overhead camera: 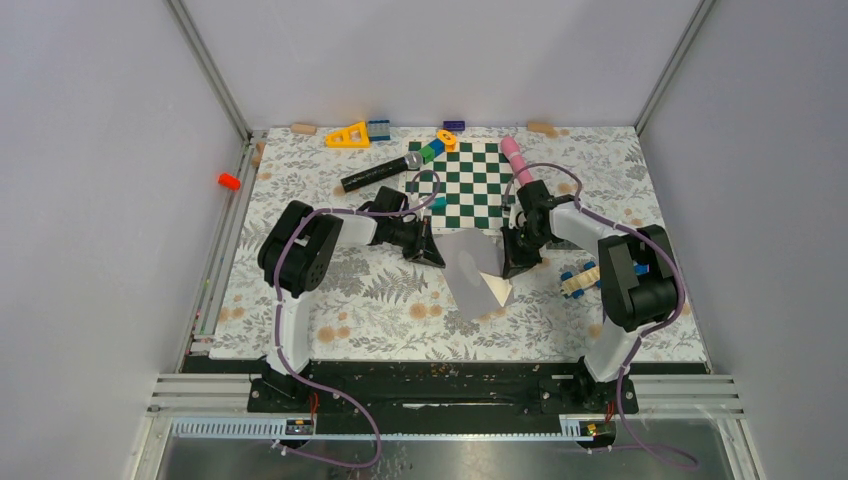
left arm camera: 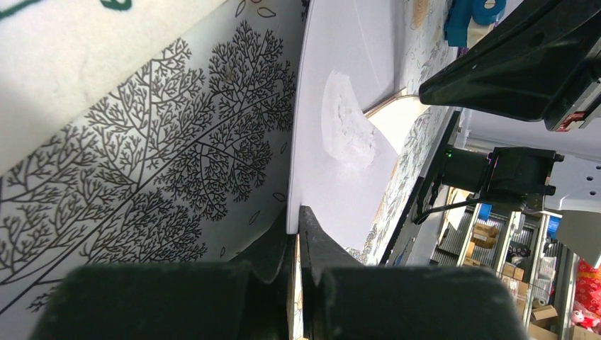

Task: Place the letter into the envelope and seal it
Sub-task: Place the envelope at the center of the board.

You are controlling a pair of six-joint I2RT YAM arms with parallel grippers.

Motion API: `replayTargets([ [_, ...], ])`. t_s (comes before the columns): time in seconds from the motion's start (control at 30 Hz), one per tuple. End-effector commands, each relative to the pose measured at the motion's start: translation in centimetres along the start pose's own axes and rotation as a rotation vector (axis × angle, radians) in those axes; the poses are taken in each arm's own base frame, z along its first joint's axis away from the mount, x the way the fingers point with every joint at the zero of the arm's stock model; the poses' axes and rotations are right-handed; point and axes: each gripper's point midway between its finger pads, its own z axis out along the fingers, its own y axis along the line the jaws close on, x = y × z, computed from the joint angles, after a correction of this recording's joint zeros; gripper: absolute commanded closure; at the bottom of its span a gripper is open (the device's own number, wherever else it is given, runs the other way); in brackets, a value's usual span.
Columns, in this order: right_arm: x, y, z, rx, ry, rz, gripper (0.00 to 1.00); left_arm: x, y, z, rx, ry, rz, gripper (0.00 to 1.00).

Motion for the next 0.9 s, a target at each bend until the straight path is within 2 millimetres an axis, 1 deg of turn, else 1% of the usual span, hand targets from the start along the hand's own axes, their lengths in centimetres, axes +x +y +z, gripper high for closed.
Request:
replayTargets([
  [0.0,-1.9,-0.2,-0.3,0.053,-0.081,0.020,1.00,0.9,1.6,0.6,-0.060,0.019,-0.011,1.00],
  [0.17,-4.0,-1.2,-0.9,0.131,-0.166,0.060,1.00,1.0,1.7,0.7,-0.059,0.022,-0.016,1.00],
  [0.3,-5.0,-2.0,-1.1,0.186,-0.205,0.095,1.00,0.9,1.6,0.6,-0.059,0.020,-0.014,1.00],
  [0.43,-5.4,-2.1,-0.9,0.195,-0.223,0.122,1.00,0.9,1.7,0.6,-0.059,0.021,-0.018,1.00],
  [0.67,-5.2,-1.3,0.2,0.190,-0.205,0.127,1.00,1.0,1.7,0.8,-0.058,0.023,-0.022,1.00],
  [0.87,-6.3,-1.2,0.3,0.198,-0.232,0.166,1.00,1.0,1.6,0.8,-0.058,0.023,-0.018,1.00],
])
